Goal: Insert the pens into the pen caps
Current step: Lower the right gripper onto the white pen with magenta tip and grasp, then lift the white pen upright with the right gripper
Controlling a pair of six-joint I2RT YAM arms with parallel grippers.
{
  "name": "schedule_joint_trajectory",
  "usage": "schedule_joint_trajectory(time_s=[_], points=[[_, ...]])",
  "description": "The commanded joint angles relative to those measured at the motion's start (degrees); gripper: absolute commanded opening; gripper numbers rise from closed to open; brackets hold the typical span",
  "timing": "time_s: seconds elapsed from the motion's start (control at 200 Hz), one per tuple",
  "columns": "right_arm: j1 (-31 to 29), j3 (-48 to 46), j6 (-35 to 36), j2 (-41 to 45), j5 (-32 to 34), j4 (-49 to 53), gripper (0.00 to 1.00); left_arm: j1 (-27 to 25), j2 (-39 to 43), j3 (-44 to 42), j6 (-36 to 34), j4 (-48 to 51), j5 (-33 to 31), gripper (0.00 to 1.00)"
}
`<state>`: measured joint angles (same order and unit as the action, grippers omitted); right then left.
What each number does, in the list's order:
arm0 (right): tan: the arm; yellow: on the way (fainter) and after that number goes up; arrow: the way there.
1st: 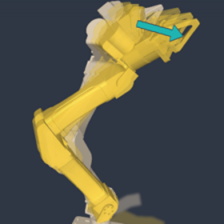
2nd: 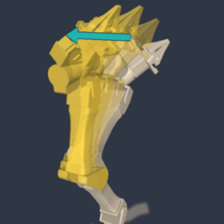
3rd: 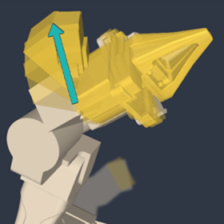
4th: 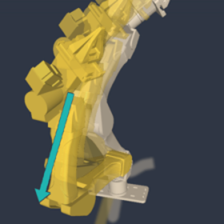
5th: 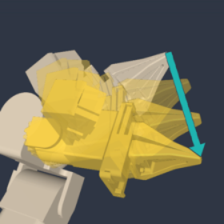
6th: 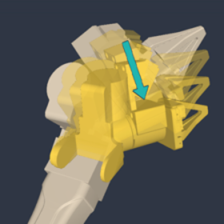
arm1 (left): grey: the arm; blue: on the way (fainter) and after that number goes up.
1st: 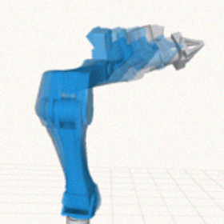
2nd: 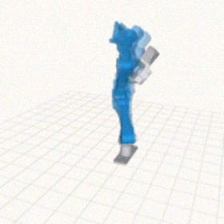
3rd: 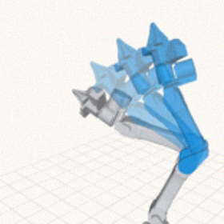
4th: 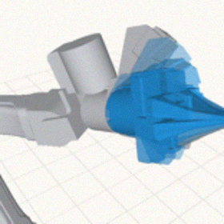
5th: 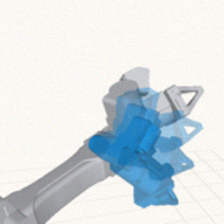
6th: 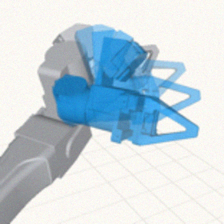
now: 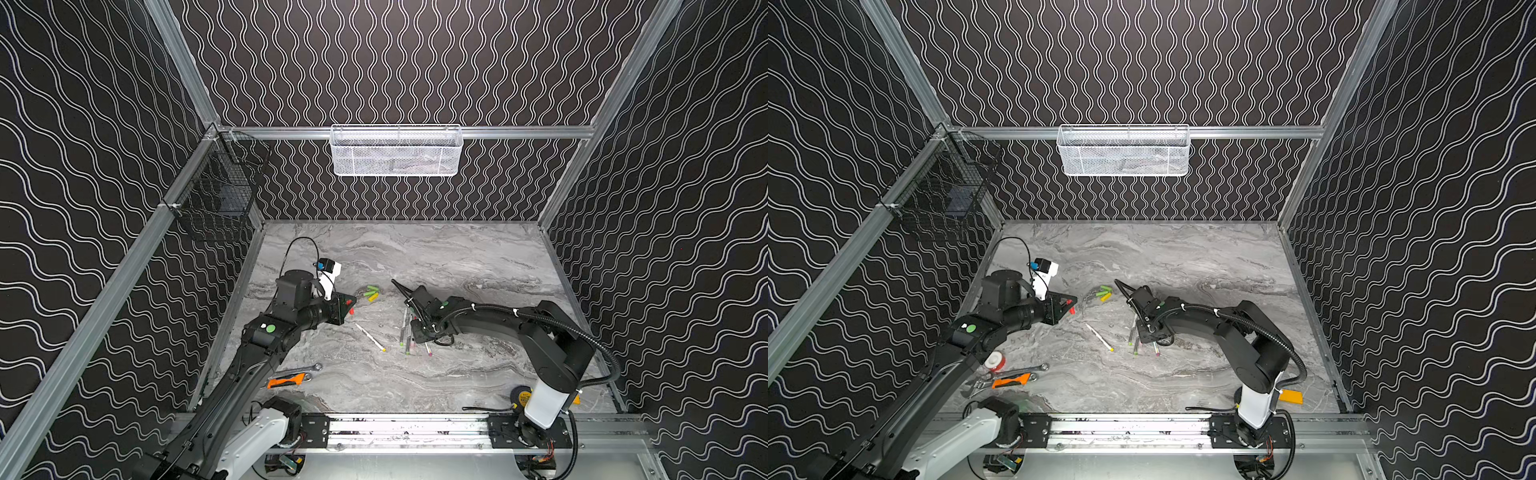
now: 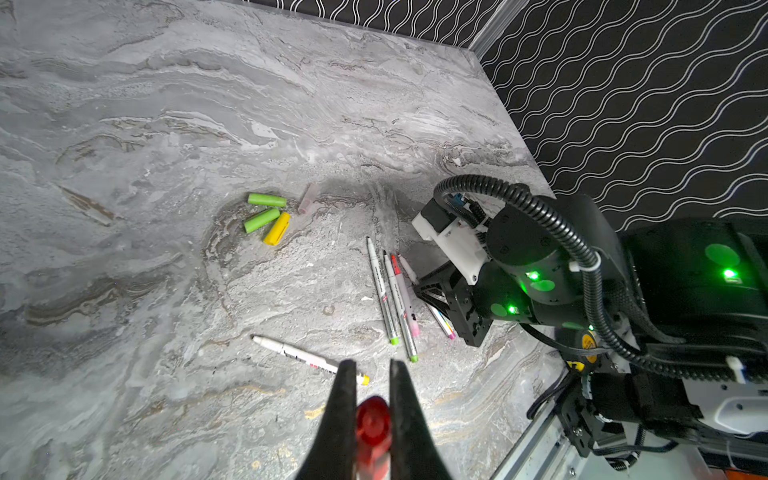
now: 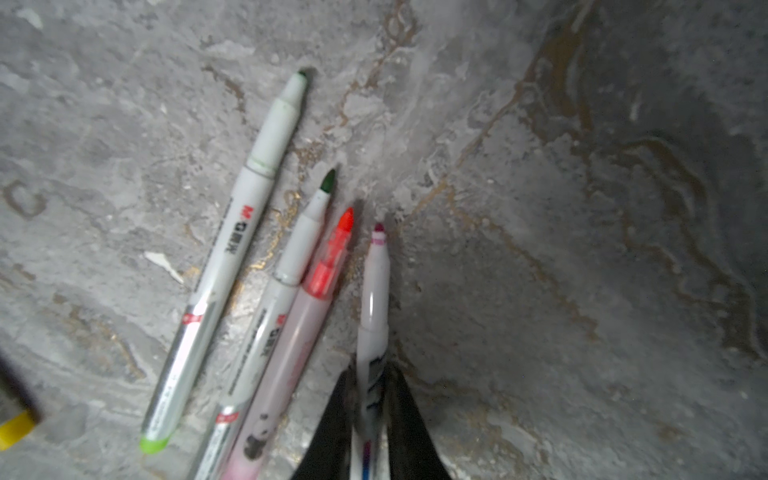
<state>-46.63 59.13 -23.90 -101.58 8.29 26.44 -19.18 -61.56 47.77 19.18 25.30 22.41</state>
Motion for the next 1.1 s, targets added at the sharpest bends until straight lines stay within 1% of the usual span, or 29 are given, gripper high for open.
schedule_joint_trajectory(time_s=[0.0,0.055,0.07,0.155,0.3,0.34,0.4,0.445,0.526,0.581,0.711,0.776,0.911,1.026,1.096], points=[[1.2,-1.4,1.2,3.0,-0.6,1.8,0.17,0.0,-0.5,0.7,-0.5,-2.4,2.8,0.0],[1.6,-1.6,2.5,5.2,-0.6,0.2,0.17,0.0,-0.5,0.5,-0.8,-3.0,4.3,0.0],[1.9,-3.3,2.9,5.8,-0.7,-0.2,0.17,0.1,-0.5,0.5,-0.9,-3.1,4.7,0.0],[2.2,-5.5,6.4,9.7,-2.2,-3.6,0.16,0.1,-0.4,0.4,-1.6,-4.1,6.7,0.0],[2.3,-8.3,11.4,15.9,-6.7,-8.5,0.16,0.1,-0.6,0.1,-1.4,-6.8,10.9,0.0],[2.3,-9.1,12.2,17.3,-8.0,-10.0,0.16,0.0,-0.6,0.0,-1.2,-7.6,11.8,0.0],[2.4,-10.4,12.3,18.8,-7.8,-11.8,0.16,0.0,-0.7,-0.2,-0.8,-8.5,12.5,0.0],[2.7,-10.3,12.1,18.8,-7.3,-11.2,0.18,0.1,-0.7,-0.3,-0.6,-8.8,12.7,0.0],[3.0,-9.1,11.2,17.2,-4.8,-7.7,0.28,0.1,-0.5,-0.3,-0.5,-9.0,12.7,0.0],[3.8,-8.7,10.4,15.6,-3.2,-5.6,0.36,0.0,-0.3,-0.5,-0.4,-9.0,12.6,0.0],[6.5,-9.2,9.1,12.9,-2.1,-2.6,0.5,0.0,-0.1,-0.5,-0.6,-8.6,12.4,0.0],[8.1,-9.9,8.6,12.8,-2.0,-2.4,0.54,0.1,-0.1,-0.5,-0.5,-8.6,12.5,0.0],[10.7,-10.8,9.3,12.2,-2.9,-2.1,0.56,0.1,-0.1,-0.9,-0.2,-9.2,12.7,0.0],[10.7,-10.7,10.4,10.9,-3.7,-2.0,0.54,0.0,-0.6,-0.7,-0.2,-9.2,12.8,0.0],[10.8,-10.6,10.4,9.7,-3.6,-1.8,0.52,0.0,-0.5,-0.7,-0.2,-9.2,12.7,0.0]])
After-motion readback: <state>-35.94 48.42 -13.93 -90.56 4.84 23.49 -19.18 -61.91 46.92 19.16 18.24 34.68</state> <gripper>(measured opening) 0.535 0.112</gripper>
